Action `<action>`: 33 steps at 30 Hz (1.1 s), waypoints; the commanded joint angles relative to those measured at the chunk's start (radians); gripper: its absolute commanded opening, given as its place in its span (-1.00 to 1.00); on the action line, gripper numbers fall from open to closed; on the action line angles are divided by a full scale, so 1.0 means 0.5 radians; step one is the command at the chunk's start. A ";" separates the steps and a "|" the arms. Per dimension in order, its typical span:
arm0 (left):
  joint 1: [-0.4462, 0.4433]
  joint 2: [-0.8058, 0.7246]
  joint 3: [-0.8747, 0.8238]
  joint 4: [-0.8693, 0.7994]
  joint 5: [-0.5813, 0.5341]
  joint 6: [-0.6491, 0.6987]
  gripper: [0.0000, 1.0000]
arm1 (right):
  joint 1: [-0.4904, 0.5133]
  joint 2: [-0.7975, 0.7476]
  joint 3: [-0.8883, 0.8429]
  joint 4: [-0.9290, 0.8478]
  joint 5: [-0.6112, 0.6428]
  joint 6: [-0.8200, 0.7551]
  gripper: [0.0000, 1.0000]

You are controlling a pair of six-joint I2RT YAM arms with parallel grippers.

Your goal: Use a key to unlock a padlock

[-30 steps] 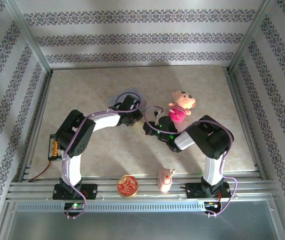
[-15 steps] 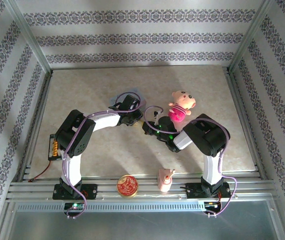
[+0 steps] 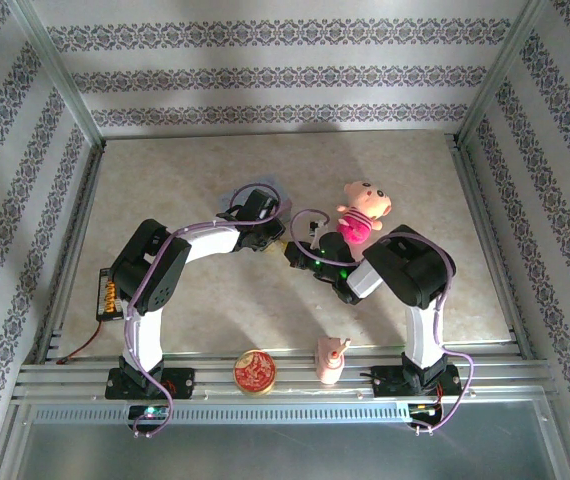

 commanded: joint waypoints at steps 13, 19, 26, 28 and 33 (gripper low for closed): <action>-0.034 0.022 -0.025 0.053 0.202 -0.041 -1.00 | -0.068 0.068 0.073 0.169 0.017 0.360 -1.00; -0.035 0.031 -0.028 0.065 0.212 -0.042 -1.00 | -0.019 -0.015 0.062 -0.016 0.159 0.350 -1.00; -0.035 0.030 -0.033 0.070 0.238 -0.037 -1.00 | 0.011 -0.093 0.102 -0.205 0.245 0.323 -1.00; -0.035 0.030 -0.034 0.069 0.245 -0.036 -1.00 | 0.009 -0.100 0.116 -0.229 0.258 0.340 -1.00; -0.039 0.018 -0.040 0.070 0.268 -0.011 -1.00 | -0.027 -0.082 0.160 -0.234 0.188 0.422 -1.00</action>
